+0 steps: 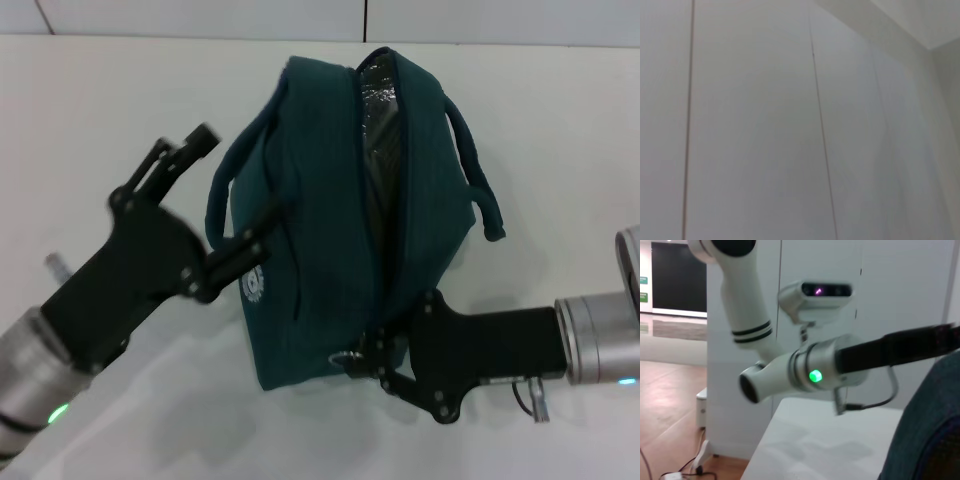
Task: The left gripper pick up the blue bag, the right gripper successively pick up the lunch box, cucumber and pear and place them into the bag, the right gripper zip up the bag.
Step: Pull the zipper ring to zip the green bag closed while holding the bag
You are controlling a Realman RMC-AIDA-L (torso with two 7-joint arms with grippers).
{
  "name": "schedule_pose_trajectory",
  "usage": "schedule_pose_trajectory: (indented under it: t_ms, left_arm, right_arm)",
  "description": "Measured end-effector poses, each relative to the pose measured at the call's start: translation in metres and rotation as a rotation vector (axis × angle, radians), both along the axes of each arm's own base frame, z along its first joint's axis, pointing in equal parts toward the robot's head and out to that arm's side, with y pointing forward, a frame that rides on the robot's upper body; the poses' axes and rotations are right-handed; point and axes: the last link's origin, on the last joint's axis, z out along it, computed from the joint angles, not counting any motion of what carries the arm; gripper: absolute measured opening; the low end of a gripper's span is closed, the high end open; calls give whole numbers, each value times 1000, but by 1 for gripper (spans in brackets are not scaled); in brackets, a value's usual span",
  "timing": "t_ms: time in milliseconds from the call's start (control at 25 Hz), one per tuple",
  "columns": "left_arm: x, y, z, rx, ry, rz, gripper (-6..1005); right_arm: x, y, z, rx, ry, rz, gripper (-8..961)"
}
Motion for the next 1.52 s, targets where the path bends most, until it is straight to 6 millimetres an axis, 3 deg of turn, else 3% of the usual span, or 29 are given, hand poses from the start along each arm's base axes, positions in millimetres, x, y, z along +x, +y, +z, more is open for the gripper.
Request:
schedule_pose_trajectory:
  t_ms: [280,520,760,1520]
  left_arm:
    - [-23,-34,0,30,19,108,878]
    - [-35,-44,-10,2,70,190,877]
    - [-35,-51,-24,-113,122,150,876]
    - [-28,-19,-47,-192,225,153,873]
  right_arm:
    - [-9,8,3,42,19,37,35]
    - [-13,20,5,103,19,30,44]
    - [-17,29,12,160,62,32,53]
    - [-20,29,13,171,72,68,82]
